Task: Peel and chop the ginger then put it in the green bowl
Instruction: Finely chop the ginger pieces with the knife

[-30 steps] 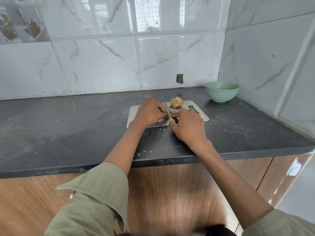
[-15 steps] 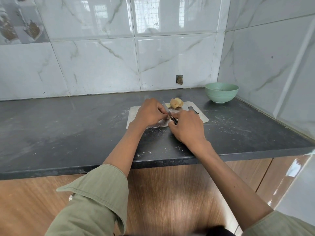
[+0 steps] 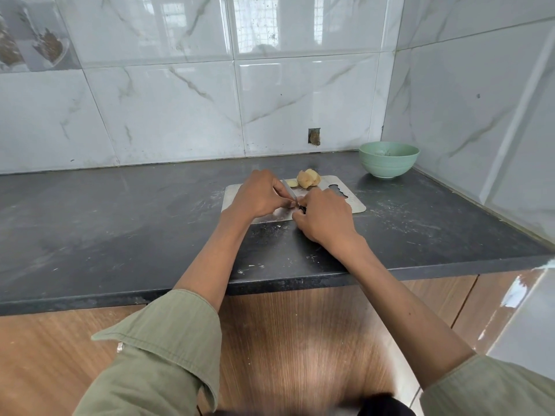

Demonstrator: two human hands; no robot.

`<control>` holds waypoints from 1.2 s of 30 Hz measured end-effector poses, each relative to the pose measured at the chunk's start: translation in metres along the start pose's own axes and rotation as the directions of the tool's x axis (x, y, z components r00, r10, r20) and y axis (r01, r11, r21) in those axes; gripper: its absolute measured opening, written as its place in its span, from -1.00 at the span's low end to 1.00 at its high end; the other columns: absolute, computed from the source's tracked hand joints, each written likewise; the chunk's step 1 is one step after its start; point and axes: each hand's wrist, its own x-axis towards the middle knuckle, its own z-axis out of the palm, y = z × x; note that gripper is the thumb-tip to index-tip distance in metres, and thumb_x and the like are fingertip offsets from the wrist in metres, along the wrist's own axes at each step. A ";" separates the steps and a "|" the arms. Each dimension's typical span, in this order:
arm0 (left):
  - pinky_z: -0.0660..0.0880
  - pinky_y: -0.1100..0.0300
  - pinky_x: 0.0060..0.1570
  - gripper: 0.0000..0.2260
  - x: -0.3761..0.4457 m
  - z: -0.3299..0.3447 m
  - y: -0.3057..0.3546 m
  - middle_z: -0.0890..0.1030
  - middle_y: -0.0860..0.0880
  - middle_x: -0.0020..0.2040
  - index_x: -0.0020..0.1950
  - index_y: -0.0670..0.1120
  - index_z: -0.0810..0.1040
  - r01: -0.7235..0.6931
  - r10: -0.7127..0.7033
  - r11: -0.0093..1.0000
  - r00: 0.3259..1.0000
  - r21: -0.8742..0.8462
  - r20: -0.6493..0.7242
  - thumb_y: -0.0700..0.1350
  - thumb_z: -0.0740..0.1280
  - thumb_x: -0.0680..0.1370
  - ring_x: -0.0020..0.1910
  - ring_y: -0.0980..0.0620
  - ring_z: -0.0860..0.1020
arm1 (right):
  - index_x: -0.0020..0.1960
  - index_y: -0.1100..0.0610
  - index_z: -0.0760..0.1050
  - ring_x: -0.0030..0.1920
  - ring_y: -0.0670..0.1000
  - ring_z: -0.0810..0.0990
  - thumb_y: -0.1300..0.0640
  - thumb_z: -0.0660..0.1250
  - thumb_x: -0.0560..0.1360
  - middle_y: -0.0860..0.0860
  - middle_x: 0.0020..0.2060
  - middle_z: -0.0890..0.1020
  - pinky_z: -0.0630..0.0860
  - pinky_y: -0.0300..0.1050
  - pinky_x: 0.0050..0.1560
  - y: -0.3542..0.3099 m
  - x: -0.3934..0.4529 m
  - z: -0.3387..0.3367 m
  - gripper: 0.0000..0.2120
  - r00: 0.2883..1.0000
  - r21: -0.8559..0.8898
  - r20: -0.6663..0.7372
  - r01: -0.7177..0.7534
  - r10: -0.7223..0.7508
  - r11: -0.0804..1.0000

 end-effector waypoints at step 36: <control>0.54 0.22 -0.38 -0.91 -0.004 -0.003 0.002 0.69 0.09 -0.38 -0.20 -0.09 0.78 0.020 -0.020 0.998 1.000 -0.061 -0.001 -0.26 0.60 0.38 -0.53 0.15 0.54 | -0.21 0.01 0.46 0.07 0.25 0.57 0.01 0.32 0.54 0.17 -0.02 0.62 0.30 -0.05 -0.15 -0.002 -0.001 -0.002 -0.83 0.999 0.058 0.046 -0.029 0.026 0.998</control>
